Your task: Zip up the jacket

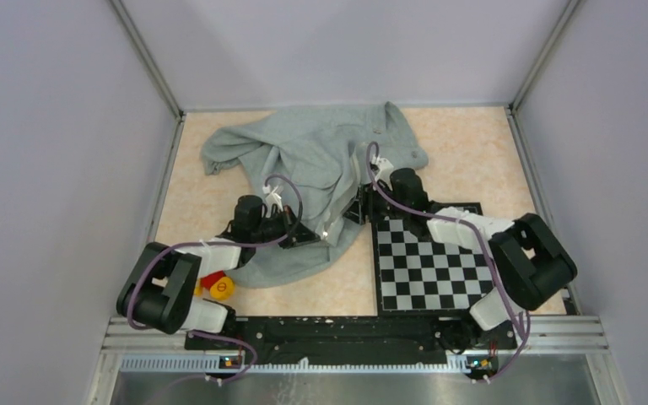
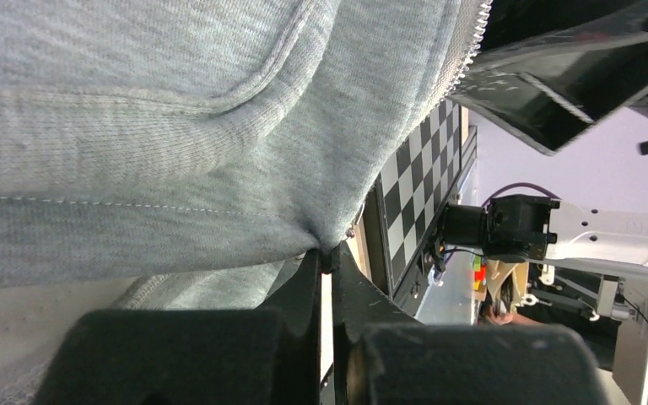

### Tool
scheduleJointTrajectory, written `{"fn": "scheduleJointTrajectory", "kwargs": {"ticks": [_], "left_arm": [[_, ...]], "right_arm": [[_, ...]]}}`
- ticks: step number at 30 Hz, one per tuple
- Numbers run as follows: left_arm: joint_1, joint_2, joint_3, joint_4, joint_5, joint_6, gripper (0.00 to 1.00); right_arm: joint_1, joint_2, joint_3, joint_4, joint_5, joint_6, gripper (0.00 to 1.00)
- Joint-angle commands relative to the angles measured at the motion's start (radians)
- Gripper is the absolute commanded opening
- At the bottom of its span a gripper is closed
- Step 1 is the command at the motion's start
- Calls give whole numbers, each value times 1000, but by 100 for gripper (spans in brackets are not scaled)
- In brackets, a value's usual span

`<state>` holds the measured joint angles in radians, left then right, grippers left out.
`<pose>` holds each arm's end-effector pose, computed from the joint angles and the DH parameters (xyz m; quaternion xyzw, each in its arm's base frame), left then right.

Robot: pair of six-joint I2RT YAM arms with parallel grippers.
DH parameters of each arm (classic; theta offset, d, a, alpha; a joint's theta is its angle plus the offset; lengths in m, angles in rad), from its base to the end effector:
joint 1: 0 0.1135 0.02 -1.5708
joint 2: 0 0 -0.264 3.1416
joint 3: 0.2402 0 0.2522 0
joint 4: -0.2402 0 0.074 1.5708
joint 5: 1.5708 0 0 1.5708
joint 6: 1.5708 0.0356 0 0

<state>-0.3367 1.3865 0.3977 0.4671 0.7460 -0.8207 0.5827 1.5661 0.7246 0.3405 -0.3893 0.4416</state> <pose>0.2216 -0.1032 0.1515 -0.0160 0.8263 -0.5191 0.2179 0.2602 0.1877 0.1835 -0.1578 0.8350 0.3901 0.3544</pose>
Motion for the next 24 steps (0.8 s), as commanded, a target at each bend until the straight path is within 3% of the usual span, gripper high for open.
{"fn": "scheduleJointTrajectory", "kwargs": {"ticks": [1, 6, 13, 14, 16, 18, 24], "left_arm": [[3, 29, 33, 30, 103, -16, 0], [11, 80, 36, 65, 162, -33, 0], [28, 112, 47, 66, 189, -31, 0], [30, 121, 52, 63, 200, -31, 0], [35, 136, 62, 47, 220, -31, 0], [39, 145, 68, 36, 240, -31, 0], [47, 140, 74, -4, 249, -20, 0]], "right_arm": [[41, -92, 83, -300, 120, -189, 59], [250, -172, 35, -272, 344, -424, 62], [447, -214, -90, -1, 619, -589, 64], [460, -222, -128, 43, 565, -645, 66], [465, -219, -229, 230, 411, -798, 83], [492, -187, -326, 466, 476, -882, 92], [517, -104, -344, 718, 444, -959, 93]]}}
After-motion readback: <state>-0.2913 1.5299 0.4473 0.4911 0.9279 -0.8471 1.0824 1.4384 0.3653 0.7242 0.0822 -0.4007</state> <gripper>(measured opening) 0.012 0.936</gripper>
